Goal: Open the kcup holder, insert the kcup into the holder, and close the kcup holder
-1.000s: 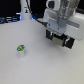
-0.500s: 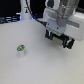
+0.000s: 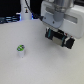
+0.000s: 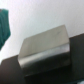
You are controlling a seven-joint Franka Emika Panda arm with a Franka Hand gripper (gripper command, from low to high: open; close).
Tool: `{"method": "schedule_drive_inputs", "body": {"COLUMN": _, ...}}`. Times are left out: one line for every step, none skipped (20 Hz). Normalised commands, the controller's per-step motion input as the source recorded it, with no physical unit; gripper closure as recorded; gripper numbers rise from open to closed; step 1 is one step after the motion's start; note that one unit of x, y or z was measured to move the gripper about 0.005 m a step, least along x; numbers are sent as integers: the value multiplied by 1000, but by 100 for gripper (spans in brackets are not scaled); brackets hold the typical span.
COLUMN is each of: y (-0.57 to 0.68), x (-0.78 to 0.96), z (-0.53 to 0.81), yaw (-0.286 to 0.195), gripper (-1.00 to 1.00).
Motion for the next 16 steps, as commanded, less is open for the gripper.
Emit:
{"method": "schedule_drive_inputs", "body": {"y": -510, "x": -141, "z": 253, "yaw": -240, "gripper": -100}}
{"method": "schedule_drive_inputs", "body": {"y": -498, "x": -155, "z": 232, "yaw": -243, "gripper": -100}}
{"method": "schedule_drive_inputs", "body": {"y": -486, "x": -169, "z": 217, "yaw": -247, "gripper": -100}}
{"method": "schedule_drive_inputs", "body": {"y": -469, "x": -185, "z": 193, "yaw": -254, "gripper": -100}}
{"method": "schedule_drive_inputs", "body": {"y": -455, "x": -200, "z": 165, "yaw": -259, "gripper": -100}}
{"method": "schedule_drive_inputs", "body": {"y": -443, "x": -238, "z": 125, "yaw": -261, "gripper": -100}}
{"method": "schedule_drive_inputs", "body": {"y": -436, "x": -266, "z": 95, "yaw": -262, "gripper": -100}}
{"method": "schedule_drive_inputs", "body": {"y": -432, "x": -294, "z": 67, "yaw": -255, "gripper": -100}}
{"method": "schedule_drive_inputs", "body": {"y": -430, "x": -292, "z": 63, "yaw": -260, "gripper": -100}}
{"method": "schedule_drive_inputs", "body": {"y": -425, "x": -292, "z": 56, "yaw": -261, "gripper": -100}}
{"method": "schedule_drive_inputs", "body": {"y": -430, "x": -306, "z": 38, "yaw": -258, "gripper": -100}}
{"method": "schedule_drive_inputs", "body": {"y": -429, "x": -317, "z": 30, "yaw": -253, "gripper": -100}}
{"method": "schedule_drive_inputs", "body": {"y": -419, "x": -331, "z": 20, "yaw": -257, "gripper": -100}}
{"method": "schedule_drive_inputs", "body": {"y": -428, "x": -342, "z": 20, "yaw": -250, "gripper": -100}}
{"method": "schedule_drive_inputs", "body": {"y": -442, "x": -346, "z": 17, "yaw": -245, "gripper": -100}}
{"method": "schedule_drive_inputs", "body": {"y": -450, "x": -347, "z": 17, "yaw": -243, "gripper": -100}}
